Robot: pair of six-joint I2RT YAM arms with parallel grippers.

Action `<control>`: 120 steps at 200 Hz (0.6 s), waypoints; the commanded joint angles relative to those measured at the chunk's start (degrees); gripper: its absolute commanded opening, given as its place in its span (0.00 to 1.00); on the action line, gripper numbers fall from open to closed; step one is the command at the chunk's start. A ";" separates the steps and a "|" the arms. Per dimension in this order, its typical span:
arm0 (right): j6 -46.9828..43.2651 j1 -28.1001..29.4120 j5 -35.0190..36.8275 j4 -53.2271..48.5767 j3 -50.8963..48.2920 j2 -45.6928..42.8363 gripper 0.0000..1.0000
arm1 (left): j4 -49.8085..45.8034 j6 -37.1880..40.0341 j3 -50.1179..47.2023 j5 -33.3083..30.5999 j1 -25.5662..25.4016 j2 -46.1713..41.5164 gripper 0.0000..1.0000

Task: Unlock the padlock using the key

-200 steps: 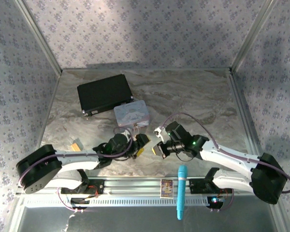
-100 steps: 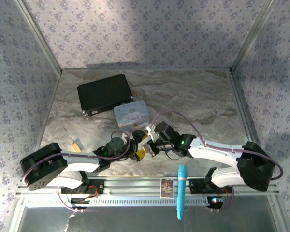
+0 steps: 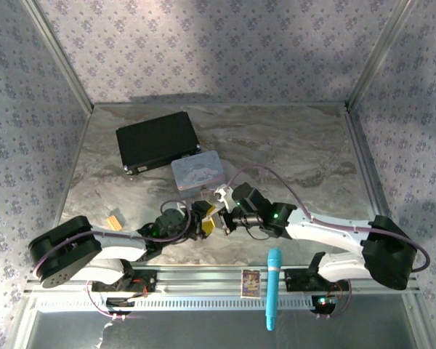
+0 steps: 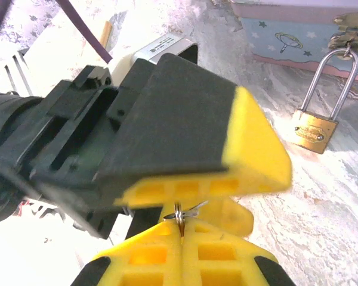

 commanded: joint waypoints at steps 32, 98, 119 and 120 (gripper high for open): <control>0.38 -0.85 0.57 -2.03 -1.55 -3.06 0.00 | -1.58 2.77 0.49 -0.39 1.13 -4.81 0.60; 0.90 0.11 0.41 1.90 0.51 0.91 0.00 | -3.40 4.03 2.60 1.54 1.14 -6.91 0.96; 1.21 0.75 0.35 3.50 1.13 2.82 0.00 | -3.63 4.27 3.76 2.16 1.14 -6.53 0.96; 1.24 0.77 0.33 3.53 1.14 2.89 0.00 | -3.61 4.25 3.82 2.21 1.14 -6.50 0.96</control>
